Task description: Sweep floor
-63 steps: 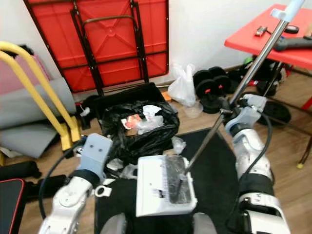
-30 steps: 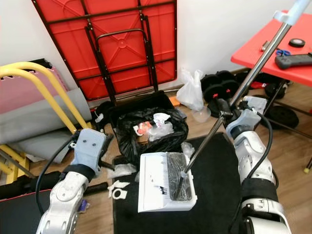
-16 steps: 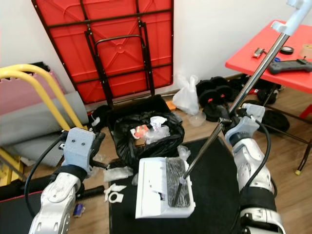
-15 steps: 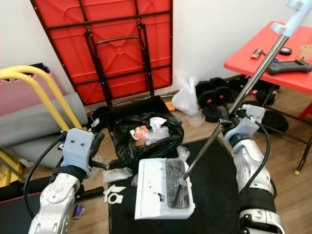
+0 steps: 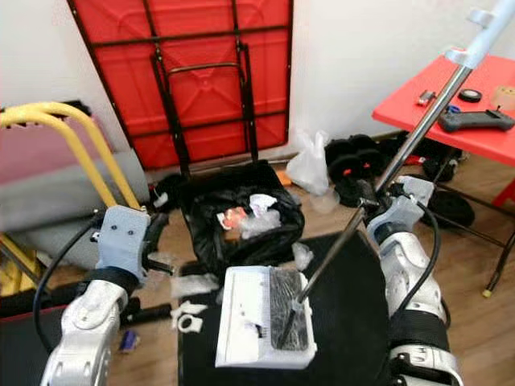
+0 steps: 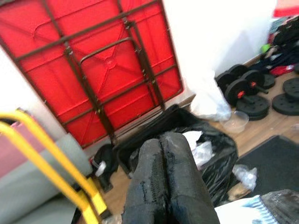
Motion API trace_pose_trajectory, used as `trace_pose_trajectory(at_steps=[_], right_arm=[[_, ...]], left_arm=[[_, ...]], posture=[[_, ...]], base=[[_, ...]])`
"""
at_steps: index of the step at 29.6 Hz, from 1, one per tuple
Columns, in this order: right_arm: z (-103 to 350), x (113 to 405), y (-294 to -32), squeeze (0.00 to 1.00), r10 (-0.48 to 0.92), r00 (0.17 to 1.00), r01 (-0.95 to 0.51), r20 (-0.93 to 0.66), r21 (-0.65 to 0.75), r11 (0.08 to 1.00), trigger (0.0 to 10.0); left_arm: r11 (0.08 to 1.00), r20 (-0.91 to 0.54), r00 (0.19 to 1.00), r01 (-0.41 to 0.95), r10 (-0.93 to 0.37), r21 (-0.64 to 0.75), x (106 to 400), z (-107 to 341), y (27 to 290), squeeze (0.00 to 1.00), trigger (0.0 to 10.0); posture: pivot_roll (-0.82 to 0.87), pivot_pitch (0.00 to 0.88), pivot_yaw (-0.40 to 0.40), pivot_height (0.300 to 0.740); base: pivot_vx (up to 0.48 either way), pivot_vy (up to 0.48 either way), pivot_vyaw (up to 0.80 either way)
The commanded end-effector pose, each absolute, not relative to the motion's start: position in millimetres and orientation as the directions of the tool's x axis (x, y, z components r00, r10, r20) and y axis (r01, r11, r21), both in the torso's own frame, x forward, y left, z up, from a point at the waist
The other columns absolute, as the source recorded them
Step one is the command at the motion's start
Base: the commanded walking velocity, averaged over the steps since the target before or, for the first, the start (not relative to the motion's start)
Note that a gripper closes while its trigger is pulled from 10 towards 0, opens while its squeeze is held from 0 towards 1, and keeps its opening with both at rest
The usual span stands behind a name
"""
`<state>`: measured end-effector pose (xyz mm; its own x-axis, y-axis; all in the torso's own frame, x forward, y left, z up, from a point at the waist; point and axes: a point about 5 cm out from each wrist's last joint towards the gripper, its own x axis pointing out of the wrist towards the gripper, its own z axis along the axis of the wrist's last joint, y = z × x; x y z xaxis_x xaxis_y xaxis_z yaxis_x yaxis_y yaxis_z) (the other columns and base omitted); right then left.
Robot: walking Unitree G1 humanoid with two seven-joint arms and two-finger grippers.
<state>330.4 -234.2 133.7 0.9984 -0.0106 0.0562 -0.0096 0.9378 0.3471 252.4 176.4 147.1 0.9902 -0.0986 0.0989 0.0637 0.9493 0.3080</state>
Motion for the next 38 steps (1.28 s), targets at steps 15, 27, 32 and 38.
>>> trace_pose_trajectory(at_steps=[15, 27, 32, 38], right_arm=[[156.1, 336.5, -230.8, 0.00, -0.013, 0.990, -0.044, 0.142, 0.390, 0.920, 10.0], [160.1, 336.9, -233.3, 0.00, -0.021, 0.988, -0.042, 0.155, 0.390, 0.920, 10.0], [160.5, 336.6, -234.0, 0.00, -0.023, 0.987, -0.041, 0.157, 0.389, 0.920, 10.0], [161.8, 337.0, -235.1, 0.00, -0.024, 0.987, -0.039, 0.159, 0.382, 0.923, 10.0]], left_arm=[[0.953, 0.112, 0.992, 0.022, -0.058, 0.302, 250.9, 145.3, 177.1, 0.00, 10.0], [0.952, 0.114, 0.991, 0.028, -0.066, 0.304, 250.9, 145.0, 175.7, 0.00, 10.0], [0.952, 0.114, 0.991, 0.031, -0.068, 0.303, 250.8, 144.8, 175.0, 0.00, 10.0], [0.953, 0.113, 0.991, 0.030, -0.068, 0.303, 250.8, 144.7, 174.6, 0.00, 10.0]], posture=[[-0.15, 0.000, -0.001, 0.740], [-0.15, 0.000, -0.001, 0.740], [-0.15, 0.000, 0.000, 0.740], [-0.15, 0.000, -0.002, 0.740]], base=[[0.390, 0.000, 0.21], [0.402, 0.000, 0.00], [0.403, 0.000, 0.00], [0.404, 0.000, 0.00]])
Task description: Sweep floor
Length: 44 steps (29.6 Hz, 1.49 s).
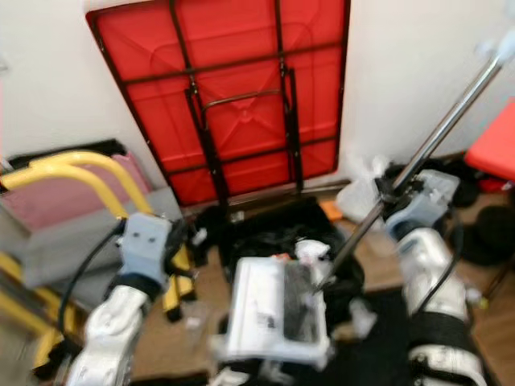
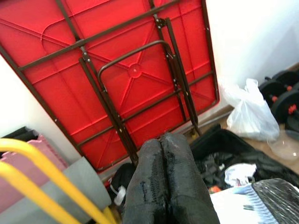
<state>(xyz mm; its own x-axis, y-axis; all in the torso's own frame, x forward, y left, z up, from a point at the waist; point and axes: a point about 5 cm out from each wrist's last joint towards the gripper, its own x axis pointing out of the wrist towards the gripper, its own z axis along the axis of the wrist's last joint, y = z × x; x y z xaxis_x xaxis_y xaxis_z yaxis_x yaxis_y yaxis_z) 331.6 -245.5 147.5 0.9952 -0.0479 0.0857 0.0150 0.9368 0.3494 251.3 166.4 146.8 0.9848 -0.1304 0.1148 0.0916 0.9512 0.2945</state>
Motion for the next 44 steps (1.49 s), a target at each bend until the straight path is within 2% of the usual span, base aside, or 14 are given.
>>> trace_pose_trajectory(at_steps=[1, 11, 18, 24, 25, 26, 28, 33, 39, 42, 43, 44], right_arm=[[162, 337, -235, 0.00, -0.024, 0.987, -0.039, 0.159, 0.382, 0.923, 10.0], [175, 341, -243, 0.00, -0.029, 0.981, -0.033, 0.192, 0.312, 0.949, 10.0], [187, 344, -246, 0.00, 0.000, 0.979, -0.052, 0.203, 0.252, 0.966, 10.0], [198, 347, -251, 0.00, 0.007, 0.977, -0.056, 0.214, 0.224, 0.973, 10.0], [203, 349, -254, 0.00, 0.002, 0.975, -0.052, 0.224, 0.215, 0.975, 10.0], [203, 349, -254, 0.00, 0.002, 0.975, -0.052, 0.224, 0.215, 0.975, 10.0], [219, 353, -258, 0.00, -0.004, 0.965, -0.045, 0.261, 0.182, 0.982, 10.0], [236, 362, -259, 0.00, -0.019, 0.953, -0.029, 0.302, 0.153, 0.988, 10.0], [259, 376, -256, 0.00, -0.026, 0.940, 0.013, 0.341, 0.039, 0.999, 10.0], [279, 381, -257, 0.00, -0.030, 0.924, 0.048, 0.381, -0.038, 0.998, 10.0], [295, 384, -255, 0.00, -0.022, 0.913, 0.071, 0.408, -0.105, 0.992, 10.0], [295, 384, -255, 0.00, -0.022, 0.913, 0.071, 0.408, -0.105, 0.992, 10.0]], left_arm=[[0.953, 0.113, 0.991, 0.030, -0.068, 0.303, 251, 145, 175, 0.00, 10.0], [0.954, 0.113, 0.989, 0.056, -0.092, 0.293, 247, 145, 167, 0.00, 10.0], [0.962, 0.081, 0.992, 0.075, -0.099, 0.263, 233, 143, 158, 0.00, 10.0], [0.964, 0.058, 0.991, 0.100, -0.117, 0.245, 218, 144, 152, 0.00, 10.0], [0.965, 0.049, 0.991, 0.113, -0.128, 0.239, 212, 146, 151, 0.00, 10.0], [0.965, 0.049, 0.991, 0.113, -0.128, 0.239, 212, 146, 151, 0.00, 10.0], [0.962, 0.034, 0.987, 0.148, -0.160, 0.230, 198, 150, 145, 0.00, 10.0], [0.952, 0.017, 0.982, 0.178, -0.188, 0.249, 187, 153, 141, 0.00, 10.0], [0.946, -0.003, 0.981, 0.189, -0.195, 0.264, 178, 157, 139, 0.00, 10.0], [0.941, -0.014, 0.980, 0.197, -0.201, 0.274, 174, 159, 137, 0.00, 10.0], [0.939, -0.026, 0.979, 0.202, -0.203, 0.279, 171, 159, 136, 0.00, 10.0], [0.939, -0.026, 0.979, 0.202, -0.203, 0.279, 171, 159, 136, 0.00, 10.0]], posture=[[-0.15, 0.000, -0.002, 0.740], [-0.14, 0.000, -0.007, 0.740], [-0.13, 0.000, -0.026, 0.740], [-0.11, 0.044, -0.027, 0.740], [-0.10, 0.083, -0.022, 0.740], [-0.10, 0.083, -0.022, 0.740], [-0.08, 0.141, -0.010, 0.740], [-0.06, 0.168, -0.004, 0.740], [-0.04, 0.202, -0.006, 0.740], [-0.03, 0.220, -0.005, 0.740], [-0.02, 0.229, -0.004, 0.740], [-0.02, 0.229, -0.004, 0.740]], base=[[0.409, 0.000, 0.00], [0.405, 0.000, 0.00], [0.000, 0.000, 0.00], [0.000, 0.000, 0.00], [0.000, 0.000, 0.00], [0.000, 0.000, 0.00], [0.000, 0.000, 0.80], [0.000, 0.000, 0.80], [0.000, 0.000, 0.13], [0.000, 0.000, 0.00], [0.000, 0.000, 0.00], [0.000, 0.000, 0.00]])
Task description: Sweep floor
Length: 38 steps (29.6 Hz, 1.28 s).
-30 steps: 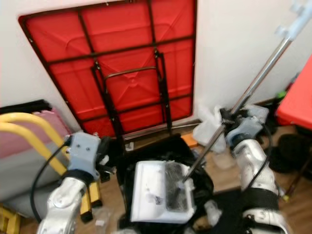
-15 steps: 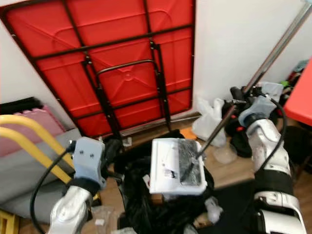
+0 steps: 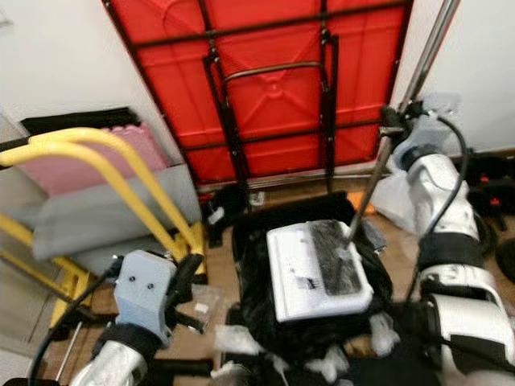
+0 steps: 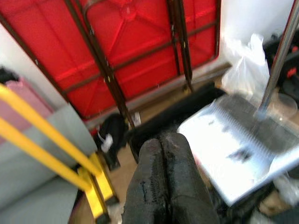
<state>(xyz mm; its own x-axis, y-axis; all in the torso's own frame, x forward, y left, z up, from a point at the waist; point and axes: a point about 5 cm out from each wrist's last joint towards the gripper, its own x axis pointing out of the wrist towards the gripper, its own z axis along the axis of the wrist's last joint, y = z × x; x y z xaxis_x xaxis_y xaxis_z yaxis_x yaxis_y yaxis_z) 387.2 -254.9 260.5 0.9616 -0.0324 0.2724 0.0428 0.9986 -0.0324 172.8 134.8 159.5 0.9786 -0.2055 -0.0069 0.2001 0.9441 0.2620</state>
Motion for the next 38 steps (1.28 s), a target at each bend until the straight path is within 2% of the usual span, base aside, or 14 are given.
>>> trace_pose_trajectory(at_steps=[1, 6, 11, 19, 22, 23, 24, 25, 27, 28, 32, 33, 36, 38], right_arm=[[295, 384, -255, 0.00, -0.022, 0.913, 0.071, 0.408, -0.105, 0.992, 10.0], [329, 392, -232, 0.00, 0.050, 0.882, 0.113, 0.468, -0.314, 0.943, 10.0], [337, 395, -224, 0.00, 0.071, 0.871, 0.114, 0.486, -0.339, 0.934, 10.0], [356, 406, -169, 0.00, 0.218, 0.841, 0.108, 0.496, -0.548, 0.829, 10.0], [358, 407, -164, 0.00, 0.231, 0.835, 0.110, 0.499, -0.563, 0.819, 10.0], [361, 407, -150, 0.00, 0.265, 0.824, 0.105, 0.501, -0.595, 0.797, 10.0], [361, 407, -150, 0.00, 0.265, 0.824, 0.105, 0.501, -0.595, 0.797, 10.0], [364, 407, -135, 0.00, 0.305, 0.808, 0.111, 0.505, -0.638, 0.762, 10.0], [364, 407, -135, 0.00, 0.305, 0.808, 0.111, 0.505, -0.638, 0.762, 10.0], [369, 406, -117, 0.00, 0.343, 0.784, 0.122, 0.517, -0.670, 0.732, 10.0], [371, 406, -114, 0.00, 0.344, 0.778, 0.125, 0.525, -0.667, 0.734, 10.0], [372, 406, -113, 0.00, 0.337, 0.776, 0.128, 0.534, -0.656, 0.744, 10.0], [370, 409, -123, 0.00, 0.284, 0.794, 0.036, 0.538, -0.509, 0.860, 10.0], [370, 409, -123, 0.00, 0.284, 0.794, 0.036, 0.538, -0.509, 0.860, 10.0]], left_arm=[[0.939, -0.026, 0.979, 0.202, -0.203, 0.279, 171, 159, 136, 0.00, 10.0], [0.928, -0.048, 0.973, 0.228, -0.224, 0.295, 163, 162, 132, 0.00, 10.0], [0.922, -0.052, 0.971, 0.238, -0.233, 0.304, 162, 164, 131, 0.00, 10.0], [0.887, -0.052, 0.955, 0.292, -0.294, 0.357, 157, 172, 121, 0.00, 10.0], [0.887, -0.052, 0.955, 0.292, -0.293, 0.357, 156, 172, 121, 0.00, 10.0], [0.885, -0.051, 0.954, 0.294, -0.296, 0.361, 156, 172, 120, 0.00, 10.0], [0.885, -0.051, 0.954, 0.294, -0.296, 0.361, 156, 172, 120, 0.00, 10.0], [0.879, -0.051, 0.952, 0.299, -0.302, 0.371, 156, 173, 119, 0.00, 10.0], [0.879, -0.051, 0.952, 0.299, -0.302, 0.371, 156, 173, 119, 0.00, 10.0], [0.873, -0.051, 0.950, 0.303, -0.308, 0.382, 156, 175, 117, 0.00, 10.0], [0.873, -0.052, 0.950, 0.303, -0.307, 0.383, 155, 175, 117, 0.00, 10.0], [0.873, -0.053, 0.951, 0.301, -0.305, 0.384, 155, 176, 116, 0.00, 10.0], [0.877, -0.051, 0.954, 0.292, -0.295, 0.382, 157, 176, 116, 0.00, 10.0], [0.877, -0.051, 0.954, 0.292, -0.295, 0.382, 157, 176, 116, 0.00, 10.0]], posture=[[-0.02, 0.229, -0.004, 0.740], [-0.02, 0.253, -0.004, 0.740], [-0.02, 0.260, -0.006, 0.740], [-0.02, 0.296, -0.013, 0.740], [-0.02, 0.296, -0.013, 0.740], [-0.02, 0.301, -0.020, 0.740], [-0.02, 0.301, -0.020, 0.740], [-0.02, 0.306, -0.022, 0.740], [-0.02, 0.306, -0.022, 0.740], [-0.02, 0.314, -0.028, 0.740], [-0.02, 0.314, -0.029, 0.740], [-0.02, 0.315, -0.032, 0.740], [-0.02, 0.310, -0.035, 0.740], [-0.02, 0.310, -0.035, 0.740]], base=[[0.000, 0.000, 0.00], [0.000, 0.000, 0.00], [0.000, 0.000, 0.00], [0.000, 0.000, 0.00], [0.000, 0.000, 0.00], [0.000, 0.000, 0.00], [0.000, 0.000, 0.00], [0.000, 0.000, 0.00], [0.000, 0.000, 0.00], [0.000, 0.000, 0.00], [0.000, 0.000, 0.00], [0.000, 0.000, 0.00], [0.000, 0.000, 0.00], [0.000, 0.000, 0.00]])
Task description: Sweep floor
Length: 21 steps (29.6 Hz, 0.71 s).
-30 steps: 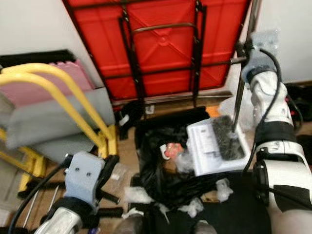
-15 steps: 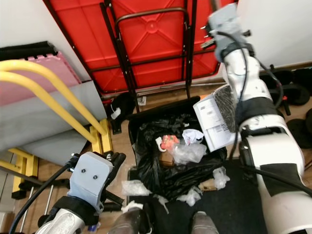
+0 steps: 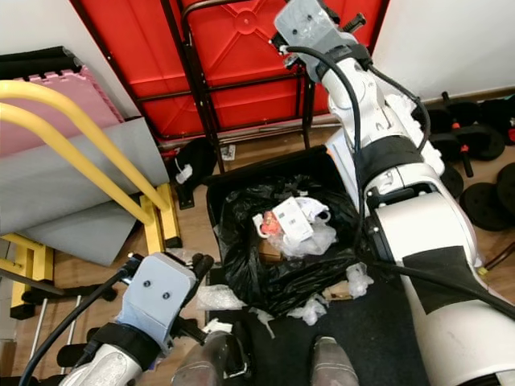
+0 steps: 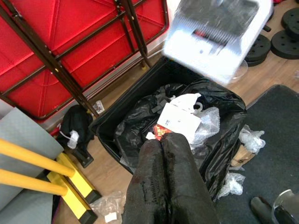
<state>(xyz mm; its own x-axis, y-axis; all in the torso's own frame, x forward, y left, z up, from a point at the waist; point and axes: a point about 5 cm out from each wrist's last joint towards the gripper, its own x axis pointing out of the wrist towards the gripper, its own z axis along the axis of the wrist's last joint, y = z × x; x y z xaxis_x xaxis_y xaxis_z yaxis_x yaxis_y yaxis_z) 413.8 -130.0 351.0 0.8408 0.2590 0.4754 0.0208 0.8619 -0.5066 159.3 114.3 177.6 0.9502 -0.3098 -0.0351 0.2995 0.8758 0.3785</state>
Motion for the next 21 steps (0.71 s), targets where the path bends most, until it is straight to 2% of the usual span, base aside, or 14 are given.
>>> trace_pose_trajectory(at_steps=[1, 3, 4, 6, 10, 13, 15, 16, 18, 21], right_arm=[[364, 410, -127, 0.00, 0.274, 0.805, -0.012, 0.525, -0.448, 0.894, 10.0], [350, 411, -132, 0.00, 0.274, 0.821, -0.115, 0.500, -0.325, 0.939, 10.0], [350, 411, -132, 0.00, 0.274, 0.821, -0.115, 0.500, -0.325, 0.939, 10.0], [333, 408, -136, 0.00, 0.300, 0.821, -0.219, 0.485, -0.219, 0.951, 10.0], [328, 406, -136, 0.00, 0.313, 0.817, -0.242, 0.484, -0.205, 0.948, 10.0], [324, 402, -140, 0.00, 0.324, 0.811, -0.259, 0.486, -0.199, 0.945, 10.0], [320, 399, -142, 0.00, 0.330, 0.810, -0.266, 0.484, -0.198, 0.943, 10.0], [312, 394, -145, 0.00, 0.339, 0.814, -0.277, 0.471, -0.198, 0.940, 10.0], [312, 394, -145, 0.00, 0.339, 0.814, -0.277, 0.471, -0.198, 0.940, 10.0], [291, 379, -146, 0.00, 0.363, 0.824, -0.325, 0.435, -0.162, 0.932, 10.0]], left_arm=[[0.882, -0.049, 0.957, 0.284, -0.287, 0.375, 158, 176, 116, 0.00, 10.0], [0.891, -0.045, 0.962, 0.268, -0.271, 0.366, 162, 176, 118, 0.00, 10.0], [0.891, -0.045, 0.962, 0.268, -0.271, 0.366, 162, 176, 118, 0.00, 10.0], [0.900, -0.043, 0.966, 0.254, -0.256, 0.354, 168, 175, 121, 0.00, 10.0], [0.902, -0.044, 0.967, 0.251, -0.252, 0.350, 171, 175, 122, 0.00, 10.0], [0.906, -0.036, 0.969, 0.241, -0.244, 0.348, 174, 174, 124, 0.00, 10.0], [0.914, -0.025, 0.973, 0.222, -0.227, 0.341, 178, 175, 126, 0.00, 10.0], [0.917, -0.019, 0.980, 0.192, -0.198, 0.349, 187, 173, 130, 0.00, 10.0], [0.917, -0.019, 0.980, 0.192, -0.198, 0.349, 187, 173, 130, 0.00, 10.0], [0.933, -0.025, 0.989, 0.148, -0.148, 0.329, 200, 170, 137, 0.00, 10.0]], posture=[[-0.03, 0.304, -0.034, 0.740], [-0.04, 0.294, -0.027, 0.740], [-0.04, 0.294, -0.027, 0.740], [-0.05, 0.274, -0.013, 0.740], [-0.05, 0.269, -0.010, 0.740], [-0.06, 0.254, -0.001, 0.740], [-0.08, 0.238, 0.005, 0.740], [-0.10, 0.200, 0.013, 0.740], [-0.10, 0.200, 0.013, 0.740], [-0.11, 0.165, 0.020, 0.740]], base=[[0.000, 0.000, 0.00], [0.000, 0.000, 0.00], [0.000, 0.000, 0.00], [0.000, 0.000, 0.00], [0.000, 0.000, 0.00], [0.480, 0.000, 0.00], [0.000, 0.000, 0.00], [0.000, 0.000, 0.00], [0.000, 0.000, 0.00], [0.000, 0.000, 0.00]])
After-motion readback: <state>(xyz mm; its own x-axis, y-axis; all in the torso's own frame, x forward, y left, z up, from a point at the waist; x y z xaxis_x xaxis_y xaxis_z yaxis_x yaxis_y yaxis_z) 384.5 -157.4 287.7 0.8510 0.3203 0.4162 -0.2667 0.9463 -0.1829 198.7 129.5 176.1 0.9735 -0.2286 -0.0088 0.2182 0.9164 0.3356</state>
